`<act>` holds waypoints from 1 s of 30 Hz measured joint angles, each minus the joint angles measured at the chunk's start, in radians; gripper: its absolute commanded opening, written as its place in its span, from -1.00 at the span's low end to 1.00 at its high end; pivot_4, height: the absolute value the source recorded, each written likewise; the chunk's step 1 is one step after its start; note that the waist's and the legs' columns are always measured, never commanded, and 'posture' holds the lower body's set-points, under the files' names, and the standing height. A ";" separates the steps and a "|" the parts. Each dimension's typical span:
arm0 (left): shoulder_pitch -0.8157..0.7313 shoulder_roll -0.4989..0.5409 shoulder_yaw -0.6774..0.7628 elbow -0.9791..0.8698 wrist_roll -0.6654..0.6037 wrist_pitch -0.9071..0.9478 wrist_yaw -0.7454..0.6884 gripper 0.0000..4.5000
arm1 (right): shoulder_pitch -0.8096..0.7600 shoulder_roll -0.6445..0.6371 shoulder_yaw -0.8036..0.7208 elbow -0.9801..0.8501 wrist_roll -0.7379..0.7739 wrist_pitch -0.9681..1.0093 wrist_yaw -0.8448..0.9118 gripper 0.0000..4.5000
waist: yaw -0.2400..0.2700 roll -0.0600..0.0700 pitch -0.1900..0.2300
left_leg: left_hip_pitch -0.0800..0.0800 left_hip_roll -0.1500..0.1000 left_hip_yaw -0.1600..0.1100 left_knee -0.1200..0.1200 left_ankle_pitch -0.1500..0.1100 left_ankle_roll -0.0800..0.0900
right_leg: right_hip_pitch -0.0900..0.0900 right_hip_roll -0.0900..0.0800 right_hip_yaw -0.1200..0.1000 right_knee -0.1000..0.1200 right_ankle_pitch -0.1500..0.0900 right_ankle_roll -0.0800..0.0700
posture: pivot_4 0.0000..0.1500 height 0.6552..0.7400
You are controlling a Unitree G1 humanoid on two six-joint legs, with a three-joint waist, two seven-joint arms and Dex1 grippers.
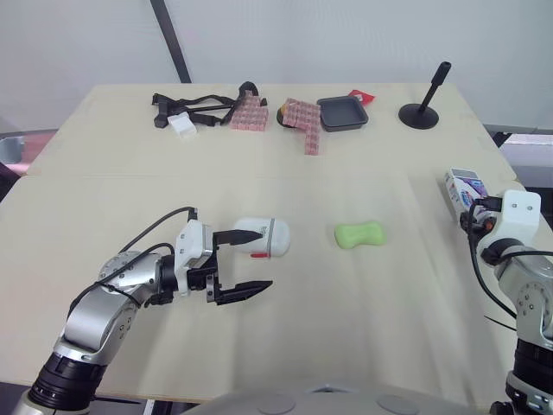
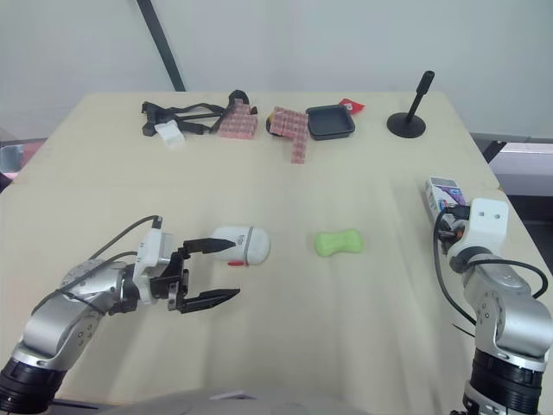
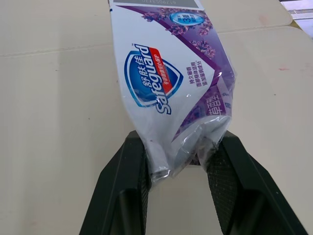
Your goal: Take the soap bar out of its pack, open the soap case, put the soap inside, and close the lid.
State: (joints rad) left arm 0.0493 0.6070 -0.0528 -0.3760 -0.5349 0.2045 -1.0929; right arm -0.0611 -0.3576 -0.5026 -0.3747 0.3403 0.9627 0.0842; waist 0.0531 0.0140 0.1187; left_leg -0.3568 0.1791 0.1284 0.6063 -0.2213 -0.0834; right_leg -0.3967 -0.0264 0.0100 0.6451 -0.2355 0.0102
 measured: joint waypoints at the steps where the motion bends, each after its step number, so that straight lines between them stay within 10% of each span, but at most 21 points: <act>1: 0.003 0.000 0.000 -0.001 0.002 0.000 0.000 1.00 | 0.000 0.000 0.000 0.004 0.001 0.000 0.000 0.13 | 0.000 0.000 0.000 | 0.000 0.000 0.000 0.000 0.000 0.000 | 0.000 0.000 0.000 0.000 0.000 0.000 | 1.00 1.00; 7: 0.007 0.000 0.000 -0.005 0.007 0.000 0.001 1.00 | 0.000 -0.001 0.000 0.012 0.003 -0.009 0.010 0.99 | 0.000 0.000 0.000 | 0.000 0.000 0.000 0.000 0.000 0.000 | 0.001 0.000 0.000 0.000 0.000 0.000 | 1.00 1.00; 17: 0.008 0.001 0.000 -0.005 0.008 0.000 0.000 1.00 | 0.034 -0.141 0.017 -0.035 0.005 -0.074 0.130 0.99 | 0.000 0.000 0.000 | 0.001 0.000 0.000 -0.001 0.000 0.000 | 0.002 0.000 0.000 -0.002 0.000 0.000 | 1.00 1.00; 30: -0.021 0.002 -0.003 0.004 0.016 0.000 -0.006 1.00 | 0.183 -0.293 0.087 -0.073 0.231 -0.489 0.839 0.99 | 0.001 -0.001 0.000 | 0.000 0.001 -0.001 0.000 -0.006 0.009 | 0.005 -0.001 -0.003 -0.008 0.000 0.000 | 1.00 1.00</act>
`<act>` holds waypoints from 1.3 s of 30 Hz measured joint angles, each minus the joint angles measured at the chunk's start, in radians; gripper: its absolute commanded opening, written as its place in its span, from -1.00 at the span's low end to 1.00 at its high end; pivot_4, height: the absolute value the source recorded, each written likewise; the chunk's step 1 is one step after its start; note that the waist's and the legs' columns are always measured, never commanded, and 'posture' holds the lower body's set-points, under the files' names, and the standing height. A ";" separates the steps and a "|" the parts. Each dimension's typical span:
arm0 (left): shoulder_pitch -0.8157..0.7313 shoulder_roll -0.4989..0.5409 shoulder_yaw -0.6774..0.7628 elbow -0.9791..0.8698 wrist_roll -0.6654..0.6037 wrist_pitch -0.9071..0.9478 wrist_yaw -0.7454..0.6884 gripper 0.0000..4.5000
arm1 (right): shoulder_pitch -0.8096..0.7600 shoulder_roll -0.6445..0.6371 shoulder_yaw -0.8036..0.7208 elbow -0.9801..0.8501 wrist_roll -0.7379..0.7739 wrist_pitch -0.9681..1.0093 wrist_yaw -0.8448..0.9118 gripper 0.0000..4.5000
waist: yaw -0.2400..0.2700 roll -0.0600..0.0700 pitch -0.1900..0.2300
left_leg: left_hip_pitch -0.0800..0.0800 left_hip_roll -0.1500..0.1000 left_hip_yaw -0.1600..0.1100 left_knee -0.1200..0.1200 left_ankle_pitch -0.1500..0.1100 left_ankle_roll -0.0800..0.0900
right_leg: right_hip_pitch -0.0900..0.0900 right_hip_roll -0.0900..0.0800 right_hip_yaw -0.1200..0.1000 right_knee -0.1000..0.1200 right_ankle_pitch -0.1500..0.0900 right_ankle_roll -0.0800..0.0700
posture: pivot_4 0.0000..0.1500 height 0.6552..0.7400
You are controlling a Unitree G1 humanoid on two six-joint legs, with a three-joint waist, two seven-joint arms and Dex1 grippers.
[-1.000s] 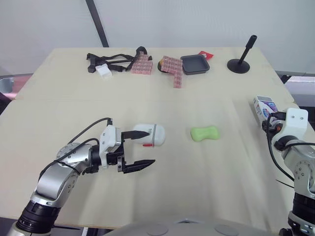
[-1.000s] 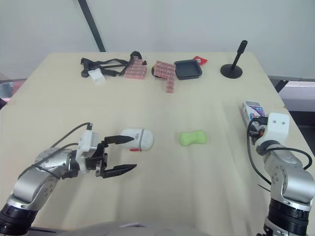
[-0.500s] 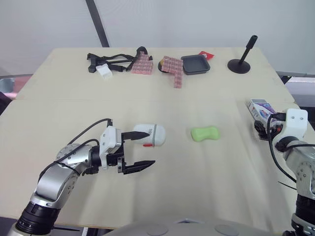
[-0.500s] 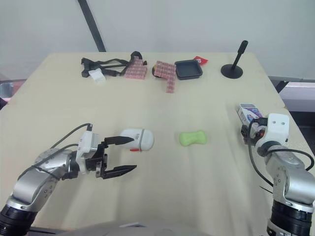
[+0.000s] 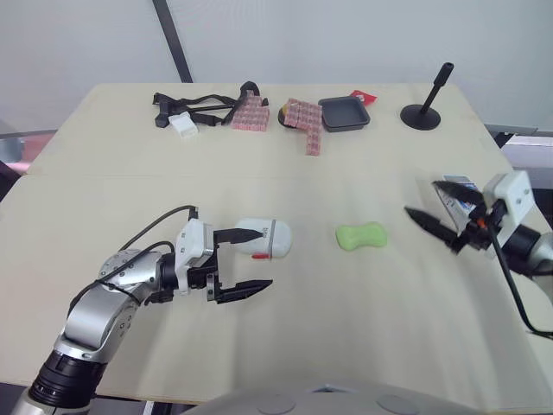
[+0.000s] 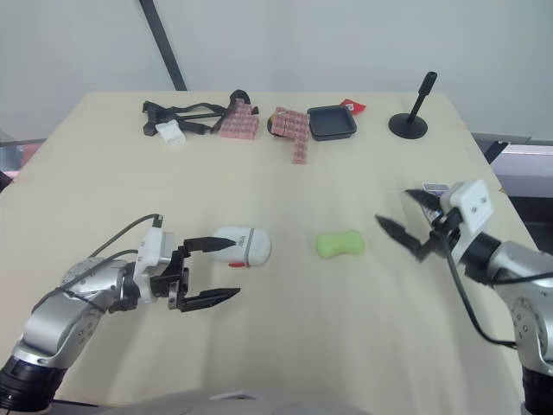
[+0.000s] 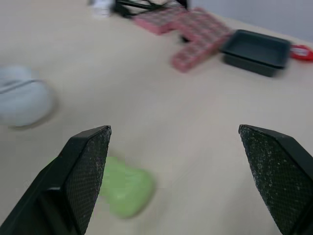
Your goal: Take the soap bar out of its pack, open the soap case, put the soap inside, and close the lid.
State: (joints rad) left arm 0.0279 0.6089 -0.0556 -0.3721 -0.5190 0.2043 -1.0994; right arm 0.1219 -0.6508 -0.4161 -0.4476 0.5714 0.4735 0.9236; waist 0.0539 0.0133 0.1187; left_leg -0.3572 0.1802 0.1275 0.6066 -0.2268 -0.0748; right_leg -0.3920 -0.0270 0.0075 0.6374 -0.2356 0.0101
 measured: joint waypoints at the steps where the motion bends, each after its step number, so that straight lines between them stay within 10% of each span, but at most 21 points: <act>1: -0.001 0.000 0.000 0.000 0.002 0.000 0.000 1.00 | 0.033 -0.013 0.022 -0.003 0.001 -0.039 0.058 0.99 | 0.000 0.000 0.000 | 0.000 0.000 0.000 0.000 -0.001 0.001 | 0.000 0.000 0.000 0.000 0.000 0.000 | 1.00 1.00; 11: -0.004 0.000 -0.001 0.001 0.012 0.000 -0.004 1.00 | 0.114 -0.031 0.175 0.111 -0.040 -0.368 0.375 0.99 | -0.008 -0.001 -0.001 | -0.001 0.000 0.000 0.003 -0.001 0.005 | 0.000 -0.001 -0.001 0.000 -0.003 -0.005 | 1.00 1.00; 39: -0.517 0.044 -0.136 0.671 0.284 -0.345 -0.331 1.00 | 0.174 -0.052 0.191 0.124 -0.041 -0.431 0.323 0.99 | 0.003 -0.002 -0.001 | -0.008 0.000 -0.002 0.006 -0.001 0.007 | -0.006 -0.003 -0.004 0.005 -0.003 -0.006 | 1.00 1.00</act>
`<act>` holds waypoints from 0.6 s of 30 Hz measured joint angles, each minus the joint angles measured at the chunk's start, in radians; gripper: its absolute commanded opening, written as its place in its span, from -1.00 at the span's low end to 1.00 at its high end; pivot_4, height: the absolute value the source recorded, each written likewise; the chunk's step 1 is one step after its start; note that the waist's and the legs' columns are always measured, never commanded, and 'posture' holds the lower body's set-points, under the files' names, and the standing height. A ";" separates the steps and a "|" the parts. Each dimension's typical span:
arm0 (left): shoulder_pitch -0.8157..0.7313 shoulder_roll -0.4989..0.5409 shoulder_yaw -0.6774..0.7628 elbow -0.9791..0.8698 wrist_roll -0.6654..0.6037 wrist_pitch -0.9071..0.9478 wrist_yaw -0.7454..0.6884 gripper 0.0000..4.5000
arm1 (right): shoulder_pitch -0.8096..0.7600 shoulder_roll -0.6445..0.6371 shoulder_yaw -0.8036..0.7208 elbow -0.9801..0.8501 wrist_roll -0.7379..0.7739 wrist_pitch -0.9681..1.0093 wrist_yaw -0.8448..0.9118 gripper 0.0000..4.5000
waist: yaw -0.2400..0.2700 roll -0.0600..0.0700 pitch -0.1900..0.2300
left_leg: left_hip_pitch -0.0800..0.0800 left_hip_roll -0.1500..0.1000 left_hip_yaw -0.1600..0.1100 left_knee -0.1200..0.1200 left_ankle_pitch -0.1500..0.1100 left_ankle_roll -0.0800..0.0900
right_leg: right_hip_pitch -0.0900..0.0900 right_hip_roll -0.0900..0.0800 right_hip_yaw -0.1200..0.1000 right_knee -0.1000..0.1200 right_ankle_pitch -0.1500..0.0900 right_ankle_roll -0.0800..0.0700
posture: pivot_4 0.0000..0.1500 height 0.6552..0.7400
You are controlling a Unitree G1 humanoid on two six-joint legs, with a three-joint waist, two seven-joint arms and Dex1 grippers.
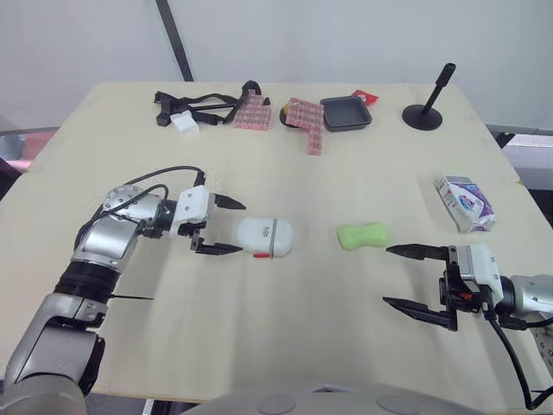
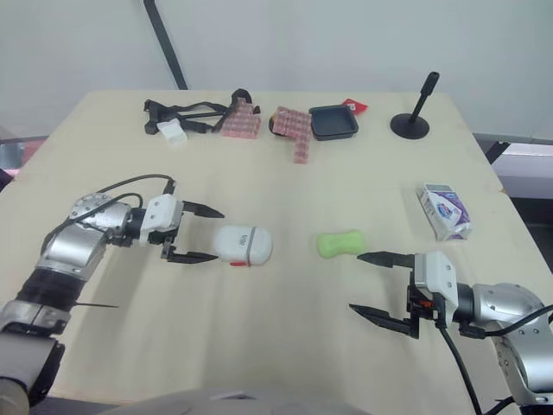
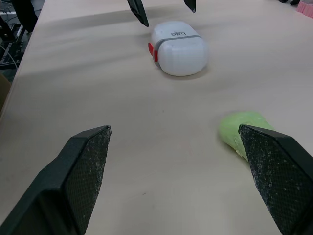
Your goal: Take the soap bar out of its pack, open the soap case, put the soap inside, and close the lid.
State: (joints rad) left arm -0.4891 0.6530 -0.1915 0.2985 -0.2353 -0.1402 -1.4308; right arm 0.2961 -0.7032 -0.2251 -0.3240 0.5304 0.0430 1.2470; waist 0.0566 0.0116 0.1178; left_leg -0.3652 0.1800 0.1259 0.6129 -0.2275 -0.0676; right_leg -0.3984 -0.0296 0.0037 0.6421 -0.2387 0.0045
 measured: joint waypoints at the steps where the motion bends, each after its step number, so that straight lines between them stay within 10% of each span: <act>1: -0.003 -0.004 -0.007 0.009 0.006 -0.003 -0.003 1.00 | 0.006 0.000 0.000 0.000 0.000 -0.002 -0.003 0.99 | 0.000 0.000 0.000 | -0.001 0.000 0.000 0.000 0.000 0.000 | -0.001 0.000 0.000 0.000 0.000 0.000 | 1.00 1.00; 18: -0.001 -0.071 -0.049 0.075 0.083 -0.065 0.036 1.00 | 0.010 -0.001 0.002 0.000 0.001 0.000 -0.047 0.99 | 0.000 0.000 0.000 | -0.002 0.000 -0.001 0.003 0.000 0.001 | -0.001 -0.001 -0.002 0.002 0.000 0.000 | 1.00 1.00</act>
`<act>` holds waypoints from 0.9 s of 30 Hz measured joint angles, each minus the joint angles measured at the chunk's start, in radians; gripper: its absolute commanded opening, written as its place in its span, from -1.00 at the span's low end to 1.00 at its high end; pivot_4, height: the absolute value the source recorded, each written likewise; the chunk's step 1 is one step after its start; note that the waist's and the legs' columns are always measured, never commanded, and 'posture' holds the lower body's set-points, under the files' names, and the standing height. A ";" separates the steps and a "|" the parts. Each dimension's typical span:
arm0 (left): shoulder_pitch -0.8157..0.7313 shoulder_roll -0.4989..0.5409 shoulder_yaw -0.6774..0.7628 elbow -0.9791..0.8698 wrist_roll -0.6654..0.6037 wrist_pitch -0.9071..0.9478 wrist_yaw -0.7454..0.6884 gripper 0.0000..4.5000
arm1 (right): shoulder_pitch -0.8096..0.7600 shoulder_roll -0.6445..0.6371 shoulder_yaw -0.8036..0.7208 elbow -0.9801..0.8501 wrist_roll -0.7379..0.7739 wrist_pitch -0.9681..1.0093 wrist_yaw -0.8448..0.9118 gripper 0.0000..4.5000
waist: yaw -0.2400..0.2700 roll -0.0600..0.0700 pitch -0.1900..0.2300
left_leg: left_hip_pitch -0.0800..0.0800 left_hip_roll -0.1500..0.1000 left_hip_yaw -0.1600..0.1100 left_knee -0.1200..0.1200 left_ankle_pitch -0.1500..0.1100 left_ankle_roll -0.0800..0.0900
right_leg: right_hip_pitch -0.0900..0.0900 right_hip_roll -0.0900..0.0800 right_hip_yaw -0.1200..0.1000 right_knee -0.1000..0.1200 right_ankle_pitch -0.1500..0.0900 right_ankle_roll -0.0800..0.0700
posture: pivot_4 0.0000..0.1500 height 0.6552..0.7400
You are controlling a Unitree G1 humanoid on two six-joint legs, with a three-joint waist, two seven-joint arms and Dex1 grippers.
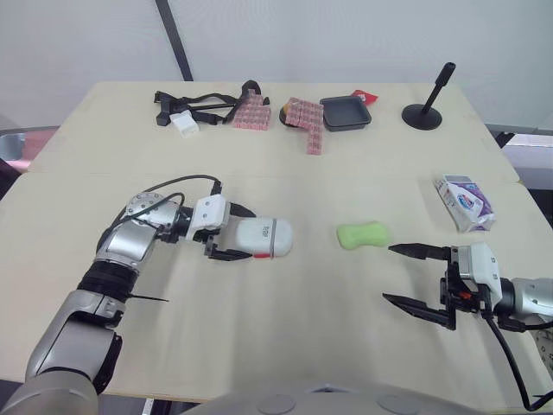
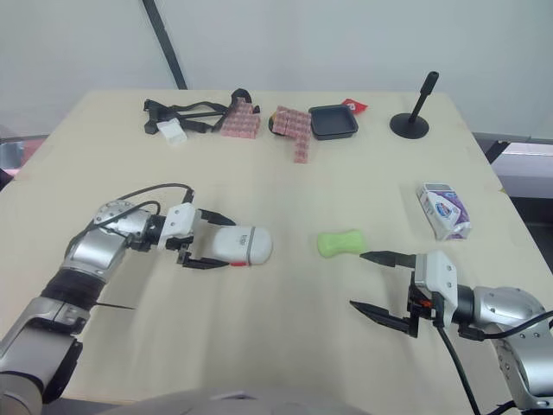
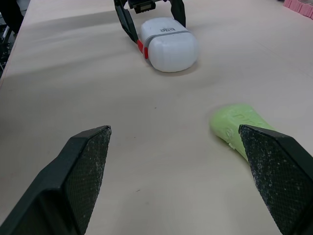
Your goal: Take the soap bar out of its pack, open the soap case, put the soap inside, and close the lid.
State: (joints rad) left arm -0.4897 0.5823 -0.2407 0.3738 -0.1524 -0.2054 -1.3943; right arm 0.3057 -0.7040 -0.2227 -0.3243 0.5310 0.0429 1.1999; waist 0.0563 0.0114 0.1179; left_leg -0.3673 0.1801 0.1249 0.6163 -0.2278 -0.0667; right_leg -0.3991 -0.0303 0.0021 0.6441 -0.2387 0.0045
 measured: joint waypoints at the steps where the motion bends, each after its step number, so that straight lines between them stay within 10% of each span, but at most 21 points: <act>1: 0.000 0.000 -0.003 0.002 0.004 -0.005 0.002 1.00 | 0.000 0.000 0.000 0.000 0.000 0.001 0.000 0.99 | 0.000 0.000 0.000 | 0.000 0.000 0.000 0.000 0.000 0.000 | 0.000 0.000 0.000 0.000 0.000 0.000 | 1.00 1.00; 27: -0.002 -0.022 -0.007 0.040 0.019 -0.044 0.030 1.00 | 0.055 0.007 0.007 -0.021 0.006 0.015 -0.027 0.99 | -0.001 0.000 0.000 | 0.000 0.000 0.000 0.000 0.000 0.000 | 0.000 -0.001 -0.001 0.000 0.000 0.000 | 1.00 1.00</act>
State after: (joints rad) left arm -0.4918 0.5602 -0.2481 0.4141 -0.1331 -0.2493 -1.3640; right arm 0.3607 -0.6973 -0.2161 -0.3458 0.5372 0.0576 1.1727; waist 0.0558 0.0114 0.1179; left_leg -0.3677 0.1800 0.1248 0.6165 -0.2278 -0.0664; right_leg -0.3990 -0.0310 0.0013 0.6439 -0.2387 0.0044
